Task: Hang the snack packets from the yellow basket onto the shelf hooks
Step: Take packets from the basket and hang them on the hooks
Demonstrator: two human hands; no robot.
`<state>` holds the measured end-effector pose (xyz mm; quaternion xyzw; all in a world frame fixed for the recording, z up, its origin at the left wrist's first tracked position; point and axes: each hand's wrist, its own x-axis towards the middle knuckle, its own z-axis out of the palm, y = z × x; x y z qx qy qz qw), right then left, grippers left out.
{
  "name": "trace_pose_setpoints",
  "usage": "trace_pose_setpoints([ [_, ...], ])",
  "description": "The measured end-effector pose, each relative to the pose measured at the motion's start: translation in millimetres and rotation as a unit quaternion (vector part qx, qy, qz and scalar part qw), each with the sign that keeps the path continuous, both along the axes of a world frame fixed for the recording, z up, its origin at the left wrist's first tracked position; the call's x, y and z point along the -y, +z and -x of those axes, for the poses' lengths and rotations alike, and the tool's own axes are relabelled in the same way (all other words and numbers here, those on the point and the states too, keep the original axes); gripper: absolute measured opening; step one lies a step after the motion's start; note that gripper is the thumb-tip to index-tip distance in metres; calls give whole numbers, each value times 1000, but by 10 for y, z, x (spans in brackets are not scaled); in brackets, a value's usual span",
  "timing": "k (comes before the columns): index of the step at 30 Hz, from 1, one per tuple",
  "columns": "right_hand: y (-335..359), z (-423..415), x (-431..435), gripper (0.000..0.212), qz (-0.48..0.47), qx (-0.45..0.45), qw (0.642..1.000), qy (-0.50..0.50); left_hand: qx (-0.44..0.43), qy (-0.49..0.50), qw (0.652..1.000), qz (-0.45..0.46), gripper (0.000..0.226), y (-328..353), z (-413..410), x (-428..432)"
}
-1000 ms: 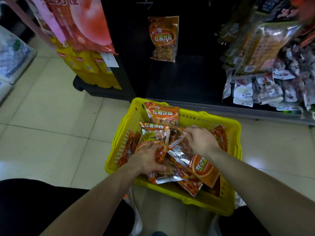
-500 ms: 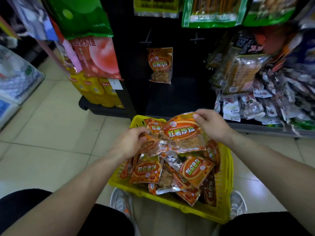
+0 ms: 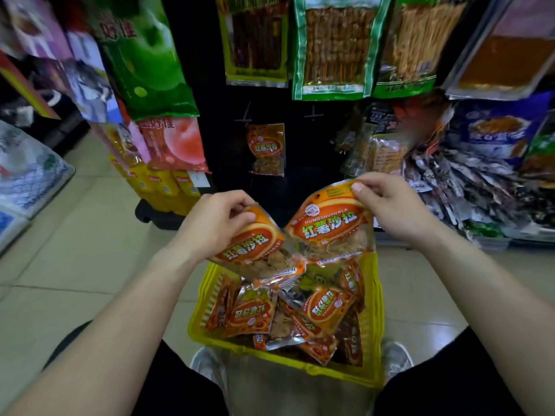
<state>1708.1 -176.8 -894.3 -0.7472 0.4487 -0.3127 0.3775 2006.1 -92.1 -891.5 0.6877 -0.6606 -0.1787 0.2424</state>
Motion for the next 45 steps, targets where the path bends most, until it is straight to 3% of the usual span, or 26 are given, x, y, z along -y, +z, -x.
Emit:
trace_pose_setpoints([
  [5, 42, 40, 63, 21, 20, -52, 998, -6, -28, 21, 999, 1, 17, -36, 8, 101],
  [10, -16, -17, 43, 20, -21, -112, 990, 77, -157, 23, 987, -25, 4, -86, 162, 133],
  [14, -123, -267, -20, 26, 43, -190, 976, 97, -217, -23, 975, -37, 11, -99, 316, 150],
  [17, -169, -421, -27, 31, 85, -184, 975, 89, -228, -32, 973, -36, 14, -112, 360, 175],
  [21, -254, -528, -28, 26, 62, -167, 977, 114, -231, -39, 971, -43, 14, -115, 390, 206],
  [26, -363, -594, 35, 19, 39, -142, 986, 74, -264, -5, 964, -39, 14, -164, 399, 251],
  [28, -380, -590, 79, 19, 41, -122, 991, 44, -245, 2, 968, -54, 18, -207, 363, 271],
  [31, -388, -569, 151, 21, 29, -97, 995, -4, -72, 17, 995, -74, 31, -299, 313, 276],
  [32, -398, -557, 176, 23, 23, -92, 995, -16, -50, 31, 996, -63, 30, -317, 307, 280],
  [39, -411, -503, 275, 40, 9, -132, 990, -50, -125, 53, 990, -24, 11, -311, 241, 331],
  [43, -419, -491, 331, 22, -35, -93, 995, -13, -133, 21, 990, -39, 6, -321, 220, 348],
  [45, -379, -477, 330, 40, -12, -84, 996, 12, -127, 0, 991, -50, 9, -328, 225, 355],
])
